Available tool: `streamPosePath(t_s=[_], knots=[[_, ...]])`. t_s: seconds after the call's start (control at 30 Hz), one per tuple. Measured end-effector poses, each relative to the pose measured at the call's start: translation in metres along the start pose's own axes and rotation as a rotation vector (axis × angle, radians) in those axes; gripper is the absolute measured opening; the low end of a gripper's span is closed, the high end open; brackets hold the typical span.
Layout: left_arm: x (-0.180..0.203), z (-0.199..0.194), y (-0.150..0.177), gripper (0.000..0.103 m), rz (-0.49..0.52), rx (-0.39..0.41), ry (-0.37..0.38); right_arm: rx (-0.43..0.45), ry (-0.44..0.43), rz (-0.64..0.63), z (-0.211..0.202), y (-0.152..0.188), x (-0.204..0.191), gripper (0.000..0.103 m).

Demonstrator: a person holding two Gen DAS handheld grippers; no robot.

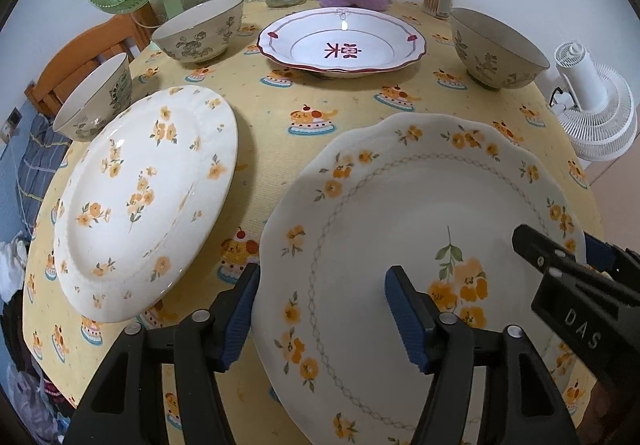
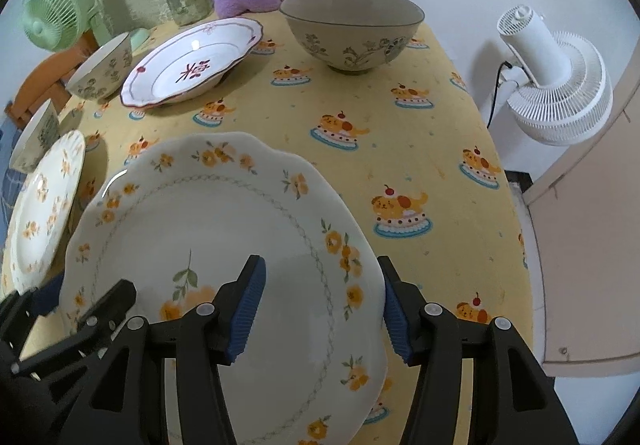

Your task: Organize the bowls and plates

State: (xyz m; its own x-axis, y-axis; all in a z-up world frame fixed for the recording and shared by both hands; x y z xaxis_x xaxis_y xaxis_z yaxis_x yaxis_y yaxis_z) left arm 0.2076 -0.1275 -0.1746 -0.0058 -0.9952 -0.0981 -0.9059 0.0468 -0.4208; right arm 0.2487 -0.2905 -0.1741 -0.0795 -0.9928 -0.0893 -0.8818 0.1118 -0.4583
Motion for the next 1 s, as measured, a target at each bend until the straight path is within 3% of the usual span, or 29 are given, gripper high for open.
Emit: streamPosePath(t_s=[0.07,0.13,0.2,0.3,0.47,0.77,1.0], knots=[[-0.001,-0.004,0.0,0.084,-0.008,0.016,0.004,-0.001,0.001,0.012,-0.002,0.002,0.002,0.069],[-0.002,-0.009,0.001,0.087,-0.013,0.031,0.009,0.014,0.0,0.023,-0.006,0.004,0.004,0.081],[-0.003,-0.011,0.002,0.087,-0.012,0.033,0.016,0.033,0.011,0.023,-0.013,0.005,0.005,0.084],[-0.005,-0.017,0.003,0.088,-0.004,0.046,0.034,0.045,0.02,0.034,-0.021,0.007,0.005,0.086],[-0.019,-0.029,0.005,0.102,-0.012,0.071,0.061,0.073,0.024,0.05,-0.039,0.01,-0.002,0.086],[-0.061,-0.052,0.003,0.103,0.031,0.14,0.104,0.112,0.022,0.126,-0.074,0.018,-0.039,0.086],[-0.112,-0.062,0.005,0.103,0.044,0.173,0.118,0.145,0.04,0.133,-0.088,0.026,-0.091,0.086]])
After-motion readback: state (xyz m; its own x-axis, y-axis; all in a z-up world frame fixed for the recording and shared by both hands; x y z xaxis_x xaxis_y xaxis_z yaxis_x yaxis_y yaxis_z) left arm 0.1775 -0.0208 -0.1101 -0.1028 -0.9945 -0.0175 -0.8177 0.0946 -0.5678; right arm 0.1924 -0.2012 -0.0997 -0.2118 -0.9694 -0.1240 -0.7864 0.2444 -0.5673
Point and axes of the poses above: each gripper's, at about its wrist camera, not at the fingertips, and z roughly the way its jaws point, x to its right, y to its underside, the point moved 9 cm from there along z, roughly the way its jaws point, and after that the axes turned 9 degrees about z, right-handed, at the moved point
